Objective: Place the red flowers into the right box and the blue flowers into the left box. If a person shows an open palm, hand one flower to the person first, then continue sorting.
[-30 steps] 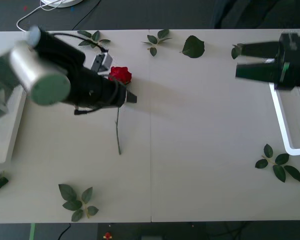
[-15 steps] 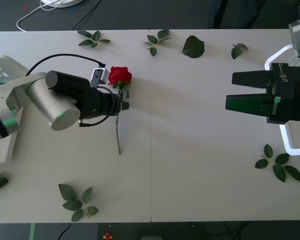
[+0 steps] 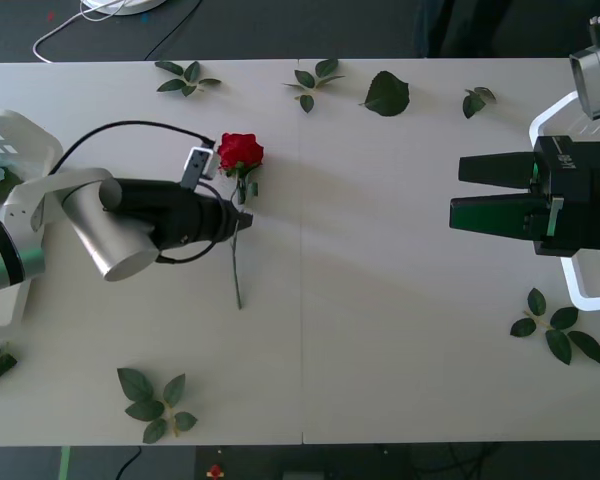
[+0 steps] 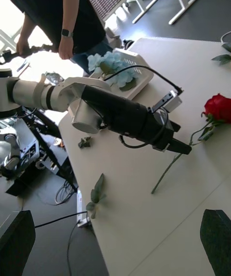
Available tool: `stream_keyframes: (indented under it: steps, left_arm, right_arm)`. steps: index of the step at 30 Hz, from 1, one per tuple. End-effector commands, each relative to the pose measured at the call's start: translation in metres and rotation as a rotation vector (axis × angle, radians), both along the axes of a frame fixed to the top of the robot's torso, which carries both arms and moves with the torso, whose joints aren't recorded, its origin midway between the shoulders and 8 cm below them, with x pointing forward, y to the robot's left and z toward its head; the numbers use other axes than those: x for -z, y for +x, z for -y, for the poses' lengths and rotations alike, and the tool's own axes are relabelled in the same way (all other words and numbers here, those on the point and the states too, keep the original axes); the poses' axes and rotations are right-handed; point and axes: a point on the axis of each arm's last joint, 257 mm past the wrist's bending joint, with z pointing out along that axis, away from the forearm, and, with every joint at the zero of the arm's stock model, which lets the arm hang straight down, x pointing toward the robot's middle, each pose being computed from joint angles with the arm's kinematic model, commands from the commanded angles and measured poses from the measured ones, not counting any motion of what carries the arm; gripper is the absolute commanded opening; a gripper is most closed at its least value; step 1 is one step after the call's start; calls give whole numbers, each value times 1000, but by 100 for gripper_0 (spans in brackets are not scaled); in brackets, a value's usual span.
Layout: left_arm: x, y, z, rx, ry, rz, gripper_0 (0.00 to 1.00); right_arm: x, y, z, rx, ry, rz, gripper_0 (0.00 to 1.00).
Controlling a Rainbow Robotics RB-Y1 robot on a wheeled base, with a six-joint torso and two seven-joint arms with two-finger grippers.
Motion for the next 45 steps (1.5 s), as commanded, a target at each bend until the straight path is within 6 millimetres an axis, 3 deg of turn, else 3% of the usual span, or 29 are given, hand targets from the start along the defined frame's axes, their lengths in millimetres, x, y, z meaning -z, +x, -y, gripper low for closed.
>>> stream_keyframes:
  steps: [1,10,21,23,25,26,45]
  left_arm:
    - [-26,10,32,16,-60,28,100]
    - [-15,14,58,39,-41,29,100]
    - [-4,25,45,30,33,45,100]
    - [-5,28,41,32,49,58,81]
    - [-5,30,38,50,88,87,4]
    - [-5,32,33,51,106,97,0]
    - [-7,40,17,12,107,100,0]
  right_arm:
    - [-5,-2,3,-4,-17,9,100]
    - [-6,-3,1,-10,-10,19,100]
    - [-7,-3,0,-12,-6,25,100]
    - [-7,-3,0,-12,-6,25,100]
    - [-7,-3,0,-12,-6,25,100]
    - [-7,-2,1,-10,-6,24,100]
    - [-7,-2,1,-9,-7,27,100]
